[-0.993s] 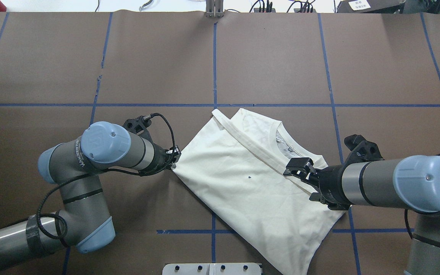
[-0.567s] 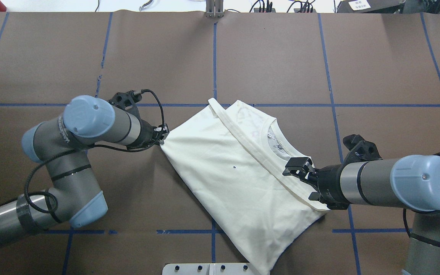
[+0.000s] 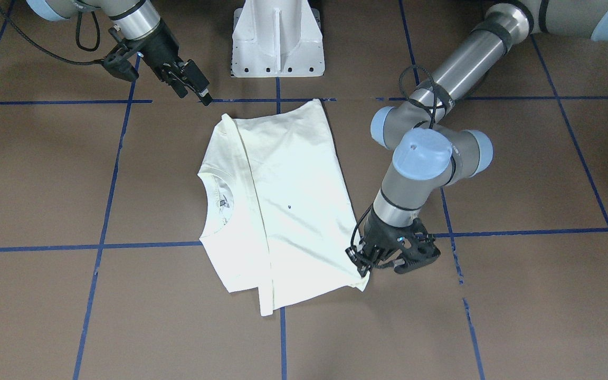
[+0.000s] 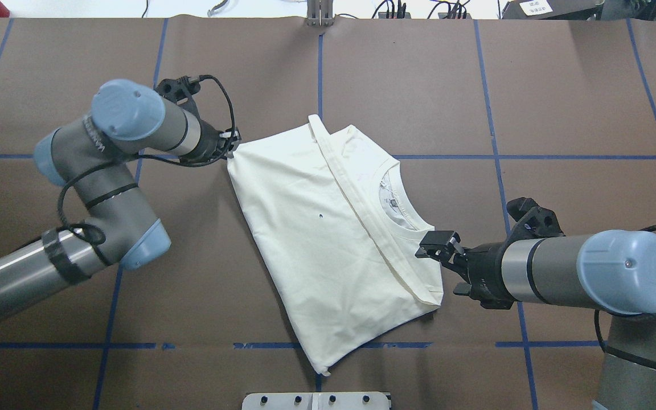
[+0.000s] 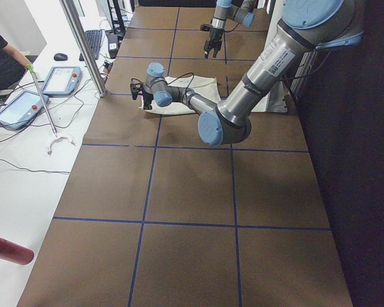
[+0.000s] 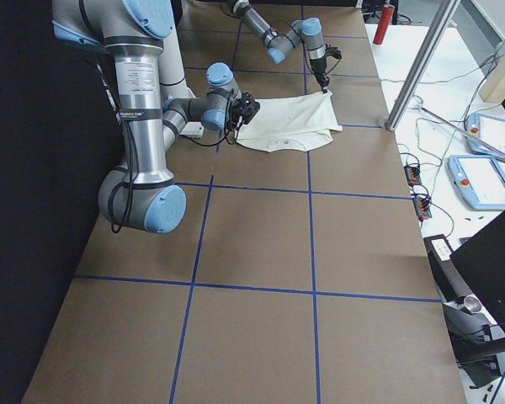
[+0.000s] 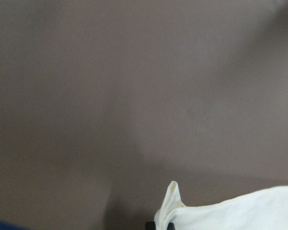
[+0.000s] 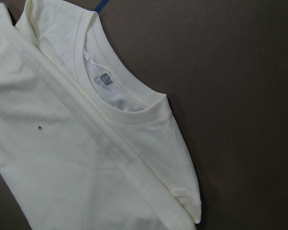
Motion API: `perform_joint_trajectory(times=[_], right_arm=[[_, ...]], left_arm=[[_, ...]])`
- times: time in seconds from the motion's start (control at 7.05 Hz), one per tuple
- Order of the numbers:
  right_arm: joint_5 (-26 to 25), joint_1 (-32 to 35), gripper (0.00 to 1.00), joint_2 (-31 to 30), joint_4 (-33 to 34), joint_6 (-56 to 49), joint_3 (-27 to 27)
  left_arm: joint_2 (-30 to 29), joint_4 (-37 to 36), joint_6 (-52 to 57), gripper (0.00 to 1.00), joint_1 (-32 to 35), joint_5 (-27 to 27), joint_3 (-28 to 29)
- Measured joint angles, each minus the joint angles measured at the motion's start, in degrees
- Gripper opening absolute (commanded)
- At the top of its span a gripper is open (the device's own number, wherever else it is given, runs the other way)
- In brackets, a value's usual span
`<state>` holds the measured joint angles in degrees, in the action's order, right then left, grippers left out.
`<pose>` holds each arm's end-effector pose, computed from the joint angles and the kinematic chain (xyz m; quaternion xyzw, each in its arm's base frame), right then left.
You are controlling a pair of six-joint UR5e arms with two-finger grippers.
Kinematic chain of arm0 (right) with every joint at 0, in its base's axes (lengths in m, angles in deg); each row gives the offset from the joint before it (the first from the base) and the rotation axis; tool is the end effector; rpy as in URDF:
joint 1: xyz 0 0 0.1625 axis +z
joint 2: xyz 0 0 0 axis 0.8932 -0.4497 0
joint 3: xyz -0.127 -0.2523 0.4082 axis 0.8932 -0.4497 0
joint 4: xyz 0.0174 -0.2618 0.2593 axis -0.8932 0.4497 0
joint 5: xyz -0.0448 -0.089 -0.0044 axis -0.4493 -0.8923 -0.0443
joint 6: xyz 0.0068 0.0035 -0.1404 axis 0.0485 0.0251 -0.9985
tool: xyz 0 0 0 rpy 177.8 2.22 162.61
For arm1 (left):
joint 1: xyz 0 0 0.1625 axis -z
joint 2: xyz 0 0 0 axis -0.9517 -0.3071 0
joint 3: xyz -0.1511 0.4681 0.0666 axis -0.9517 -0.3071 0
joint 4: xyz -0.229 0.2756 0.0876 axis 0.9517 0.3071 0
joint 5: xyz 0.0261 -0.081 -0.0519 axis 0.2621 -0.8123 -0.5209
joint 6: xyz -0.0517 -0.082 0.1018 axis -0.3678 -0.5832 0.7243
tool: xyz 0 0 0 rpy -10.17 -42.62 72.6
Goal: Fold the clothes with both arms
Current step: 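Pull the shirt straight with both grippers, then release and withdraw the left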
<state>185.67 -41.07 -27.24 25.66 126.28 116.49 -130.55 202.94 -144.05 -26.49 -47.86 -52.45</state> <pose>-0.4143 -0.2933 0.3973 -0.0769 -0.5417 0.3147 0.7756 0.5376 -0.6850 0.3771 0.0971 0.4807 -0.2329 0.8398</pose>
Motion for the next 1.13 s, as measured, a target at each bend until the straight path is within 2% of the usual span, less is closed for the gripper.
perform_joint_trajectory(times=[0.14,0.28,0.43,0.57,0.71,0.85,1.13], right_arm=[[-0.1,-0.1,1.00,0.9,0.0,-0.1,-0.9],[-0.5,-0.2,1.00,2.4,0.2,-0.4,-2.2],[-0.9,-0.1,1.00,4.7,1.5,-2.2,-4.5],[-1.0,0.0,1.00,8.1,4.8,-7.4,-7.3],[-1.0,-0.1,1.00,12.0,10.1,-14.9,-9.7],[-0.9,-0.3,1.00,16.0,15.0,-22.6,-12.7],[-0.8,-0.4,1.00,23.3,22.3,-39.0,-20.3]], left_arm=[[-3.2,4.0,0.1,0.54,0.8,0.0,6.2],[-3.8,5.5,0.0,0.58,1.3,-0.7,6.4],[-0.6,5.7,-0.1,0.58,1.6,-3.4,0.1],[5.5,5.7,-0.3,0.58,1.6,-7.1,-9.1],[12.2,5.6,-0.4,0.58,1.5,-9.5,-18.4],[16.6,5.6,-0.4,0.58,1.5,-10.5,-23.9],[19.1,5.6,-0.1,0.58,1.4,-11.0,-26.9]])
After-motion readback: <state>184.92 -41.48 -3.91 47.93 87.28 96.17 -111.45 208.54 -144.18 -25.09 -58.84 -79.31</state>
